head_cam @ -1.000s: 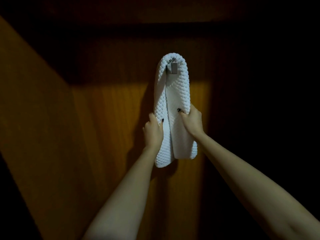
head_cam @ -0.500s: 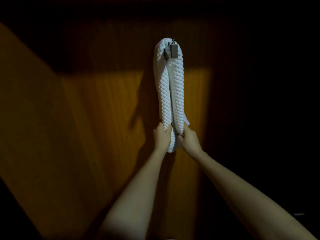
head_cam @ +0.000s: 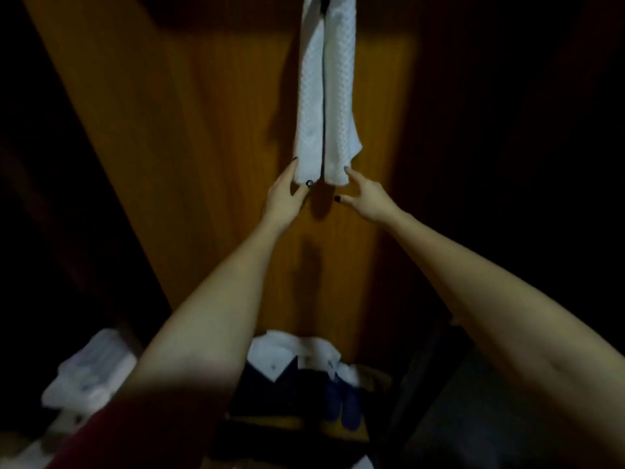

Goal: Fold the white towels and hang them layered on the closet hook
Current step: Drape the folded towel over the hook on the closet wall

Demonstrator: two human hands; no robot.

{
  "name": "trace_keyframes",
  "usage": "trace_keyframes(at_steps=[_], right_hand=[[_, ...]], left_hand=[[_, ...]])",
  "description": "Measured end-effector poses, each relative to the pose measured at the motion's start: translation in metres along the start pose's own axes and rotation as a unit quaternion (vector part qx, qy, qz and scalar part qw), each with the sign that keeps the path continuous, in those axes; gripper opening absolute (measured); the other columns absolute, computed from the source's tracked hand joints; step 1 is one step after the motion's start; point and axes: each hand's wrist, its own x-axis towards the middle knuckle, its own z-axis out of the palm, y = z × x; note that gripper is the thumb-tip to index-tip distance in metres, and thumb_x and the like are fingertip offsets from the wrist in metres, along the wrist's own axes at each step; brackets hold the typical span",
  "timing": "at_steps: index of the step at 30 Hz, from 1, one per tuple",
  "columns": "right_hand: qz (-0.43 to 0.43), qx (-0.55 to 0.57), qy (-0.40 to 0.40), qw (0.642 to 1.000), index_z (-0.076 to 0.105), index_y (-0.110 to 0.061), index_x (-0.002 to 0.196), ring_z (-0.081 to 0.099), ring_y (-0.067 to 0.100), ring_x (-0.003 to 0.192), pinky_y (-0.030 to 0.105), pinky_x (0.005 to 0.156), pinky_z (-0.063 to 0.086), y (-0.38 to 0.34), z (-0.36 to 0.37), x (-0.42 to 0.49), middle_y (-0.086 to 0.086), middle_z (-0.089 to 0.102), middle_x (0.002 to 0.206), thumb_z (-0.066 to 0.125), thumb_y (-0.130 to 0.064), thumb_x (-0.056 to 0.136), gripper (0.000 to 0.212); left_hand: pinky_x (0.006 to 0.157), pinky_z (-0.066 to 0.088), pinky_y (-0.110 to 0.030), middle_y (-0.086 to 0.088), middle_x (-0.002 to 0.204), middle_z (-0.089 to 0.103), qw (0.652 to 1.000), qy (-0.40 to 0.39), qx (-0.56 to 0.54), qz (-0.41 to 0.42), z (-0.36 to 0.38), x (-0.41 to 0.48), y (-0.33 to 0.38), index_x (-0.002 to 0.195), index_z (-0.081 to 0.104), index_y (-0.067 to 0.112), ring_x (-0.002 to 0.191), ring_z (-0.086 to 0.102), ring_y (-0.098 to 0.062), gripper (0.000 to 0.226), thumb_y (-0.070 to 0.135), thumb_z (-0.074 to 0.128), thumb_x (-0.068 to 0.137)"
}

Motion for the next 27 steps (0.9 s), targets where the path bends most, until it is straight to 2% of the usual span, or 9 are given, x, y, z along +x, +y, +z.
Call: trace_keyframes(at_steps=[2,5,8,10,11,13,16,18,27], right_hand=[[-0.013,0.011,-0.024,1.000,0.028,-0.014,0.153,0.041,0.026,0.138,0.026,0.105,0.035,-0.003,0.008,-0.035,0.011,0.040,0.153,0.065,-0.028,0.094,0.071],[-0.012,0.021,-0.067,0.997,0.027,-0.017,0.154,0.041,0.026,0.138,0.025,0.100,0.038,-0.005,0.029,-0.089,0.011,0.038,0.154,0.063,-0.033,0.095,0.071],[-0.011,-0.006,-0.136,0.991,0.025,-0.019,0.154,0.047,0.027,0.133,0.028,0.093,0.044,-0.004,0.062,-0.142,0.012,0.034,0.156,0.060,-0.036,0.096,0.070],[-0.026,-0.028,-0.200,0.979,0.024,-0.017,0.154,0.059,0.027,0.117,0.030,0.086,0.049,-0.006,0.092,-0.174,0.014,0.033,0.156,0.059,-0.036,0.097,0.070],[-0.037,-0.035,-0.233,0.971,0.023,-0.016,0.154,0.065,0.022,0.098,0.029,0.077,0.051,-0.008,0.108,-0.188,0.015,0.034,0.155,0.059,-0.035,0.097,0.070],[-0.057,-0.045,-0.285,0.956,0.024,-0.014,0.154,0.054,0.008,0.071,0.018,0.062,0.044,-0.014,0.144,-0.211,0.017,0.036,0.154,0.058,-0.033,0.098,0.068],[-0.087,-0.067,-0.361,0.926,0.026,-0.008,0.153,0.054,0.021,0.114,0.022,0.082,0.045,-0.027,0.204,-0.247,0.015,0.035,0.155,0.058,-0.028,0.099,0.065],[-0.099,-0.081,-0.414,0.901,0.028,-0.006,0.152,0.047,0.030,0.130,0.030,0.097,0.039,-0.040,0.248,-0.272,0.017,0.040,0.152,0.057,-0.026,0.099,0.064],[-0.174,-0.108,-0.575,0.792,0.040,-0.002,0.146,0.045,0.035,0.131,0.030,0.095,0.039,-0.168,0.450,-0.381,0.021,0.046,0.145,0.057,-0.036,0.097,0.062]], left_hand=[[0.098,0.023,-0.009,-0.004,0.154,0.039,1.000,0.003,0.019,-0.023,-0.006,-0.048,-0.001,0.149,0.036,0.016,0.139,0.036,-0.017,0.051,0.027,0.050,0.102],[0.112,0.023,-0.026,-0.005,0.155,0.036,0.995,-0.021,0.066,-0.068,-0.019,-0.126,-0.012,0.149,0.037,0.016,0.143,0.031,-0.020,0.050,0.032,0.047,0.103],[0.113,0.023,-0.028,-0.005,0.156,0.035,0.989,-0.051,0.078,-0.115,-0.032,-0.207,-0.033,0.149,0.036,0.017,0.144,0.030,-0.020,0.050,0.033,0.046,0.103],[0.112,0.024,-0.027,-0.005,0.155,0.036,0.983,-0.048,0.083,-0.157,-0.042,-0.259,-0.051,0.149,0.037,0.016,0.143,0.032,-0.021,0.049,0.032,0.047,0.103],[0.113,0.025,-0.028,-0.006,0.154,0.037,0.979,-0.042,0.087,-0.177,-0.048,-0.284,-0.060,0.149,0.038,0.014,0.142,0.033,-0.021,0.049,0.029,0.047,0.103],[0.116,0.028,-0.033,-0.008,0.153,0.039,0.970,-0.038,0.090,-0.223,-0.063,-0.332,-0.080,0.148,0.039,0.011,0.141,0.036,-0.023,0.048,0.024,0.048,0.103],[0.113,0.033,-0.034,-0.012,0.148,0.046,0.947,-0.032,0.119,-0.296,-0.091,-0.409,-0.112,0.144,0.044,0.007,0.136,0.043,-0.026,0.046,0.017,0.052,0.100],[0.109,0.032,-0.030,-0.016,0.143,0.051,0.928,-0.017,0.134,-0.347,-0.111,-0.463,-0.134,0.142,0.047,0.006,0.132,0.047,-0.028,0.046,0.015,0.055,0.098],[0.112,0.028,-0.037,-0.007,0.152,0.040,0.815,0.043,0.146,-0.559,-0.208,-0.685,-0.211,0.149,0.036,0.017,0.139,0.037,-0.027,0.055,0.035,0.052,0.100]])
